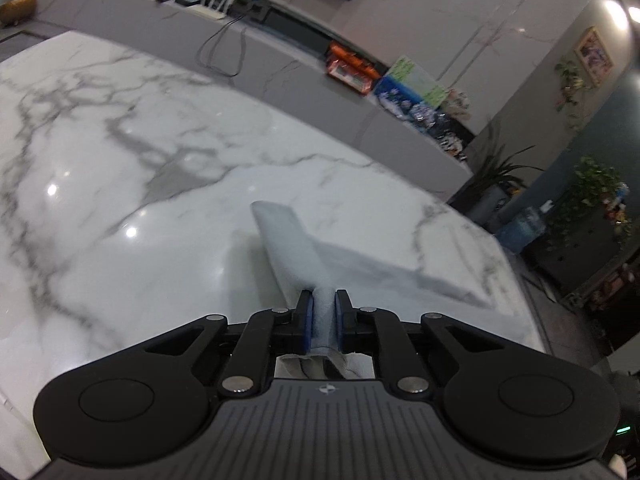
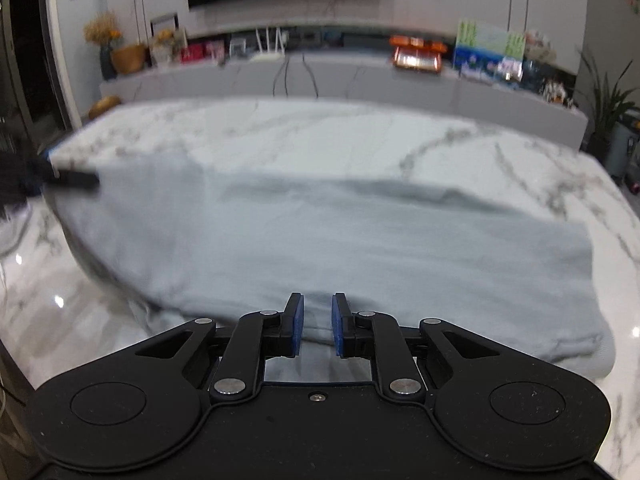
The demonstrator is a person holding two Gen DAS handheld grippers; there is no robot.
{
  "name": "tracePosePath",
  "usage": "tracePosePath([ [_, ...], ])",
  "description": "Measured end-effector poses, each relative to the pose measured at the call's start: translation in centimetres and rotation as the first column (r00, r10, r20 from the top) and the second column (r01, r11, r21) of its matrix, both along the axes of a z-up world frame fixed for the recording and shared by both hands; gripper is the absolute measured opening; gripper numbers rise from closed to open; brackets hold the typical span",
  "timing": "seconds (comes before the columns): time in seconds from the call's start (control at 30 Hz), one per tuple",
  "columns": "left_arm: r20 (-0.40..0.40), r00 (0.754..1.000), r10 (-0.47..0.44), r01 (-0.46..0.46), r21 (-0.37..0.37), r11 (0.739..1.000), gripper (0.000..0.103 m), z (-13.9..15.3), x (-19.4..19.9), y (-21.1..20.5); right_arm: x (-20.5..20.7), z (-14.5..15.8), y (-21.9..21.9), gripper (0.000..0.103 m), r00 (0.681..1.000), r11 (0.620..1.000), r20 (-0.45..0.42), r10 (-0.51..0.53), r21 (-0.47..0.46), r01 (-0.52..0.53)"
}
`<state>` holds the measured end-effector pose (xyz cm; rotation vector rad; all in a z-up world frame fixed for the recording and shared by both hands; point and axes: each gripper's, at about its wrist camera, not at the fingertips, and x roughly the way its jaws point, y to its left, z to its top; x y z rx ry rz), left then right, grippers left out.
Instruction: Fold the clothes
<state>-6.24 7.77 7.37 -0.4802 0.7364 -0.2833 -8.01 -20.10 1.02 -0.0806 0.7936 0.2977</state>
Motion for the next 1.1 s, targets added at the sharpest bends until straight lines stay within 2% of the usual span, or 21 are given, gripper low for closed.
tracePosePath([
  [0.1,0.03,0.999,-0.04,0.04,-0.001,0.999,0.009,1.6,0.4,-1.4,0.0,0.2,-0.7,0.013,1.0,1.0,-0.011,0.006,0.012,-0.006],
  [0.2,0.068,0.995,-0.076,0.077,-0.006,0.997,0.009,3.3,0.8,-2.8,-0.4,2.3,-4.0,0.013,0.998,0.996,0.035,-0.06,0.068,0.058],
  [0.33,0.105,0.986,-0.127,0.127,0.001,0.992,0.009,4.9,1.3,-5.4,0.2,4.5,-9.4,0.013,0.977,0.98,0.087,-0.195,-0.013,0.196],
  [0.4,0.123,0.981,-0.152,0.153,0.004,0.988,0.009,5.7,1.6,-6.7,0.5,5.0,-13.5,0.015,0.95,0.952,0.069,-0.305,-0.012,0.306],
  [0.43,0.133,0.977,-0.164,0.165,0.006,0.986,0.009,6.1,1.7,-7.3,0.5,5.0,-15.1,0.015,0.941,0.942,0.043,-0.335,0.017,0.335],
  [0.5,0.151,0.97,-0.19,0.191,0.011,0.982,0.009,6.9,2.0,-8.7,0.6,4.4,-17.3,0.015,0.927,0.925,-0.009,-0.374,0.071,0.374],
  [0.63,0.165,0.944,-0.285,0.287,0.012,0.958,0.009,7.2,2.9,-13.9,0.8,2.4,-18.4,0.015,0.922,0.916,-0.094,-0.376,0.115,0.385],
  [0.7,0.164,0.933,-0.321,0.324,0.006,0.946,0.009,7.0,3.4,-16.4,0.9,1.4,-18.2,0.015,0.923,0.914,-0.139,-0.359,0.147,0.377],
  [0.77,0.155,0.923,-0.352,0.358,-0.009,0.934,0.009,6.7,4.1,-18.7,1.1,0.6,-17.6,0.015,0.924,0.918,-0.157,-0.35,0.141,0.372],
  [0.9,0.108,0.899,-0.424,0.429,-0.03,0.903,0.009,4.3,5.7,-23.9,1.1,0.4,-16.4,0.015,0.937,0.938,-0.138,-0.32,0.093,0.334],
  [1.1,0.015,0.862,-0.507,0.507,-0.054,0.86,0.009,0.1,8.0,-30.0,0.9,0.2,-17.7,0.015,0.935,0.923,-0.162,-0.317,0.172,0.343],
])
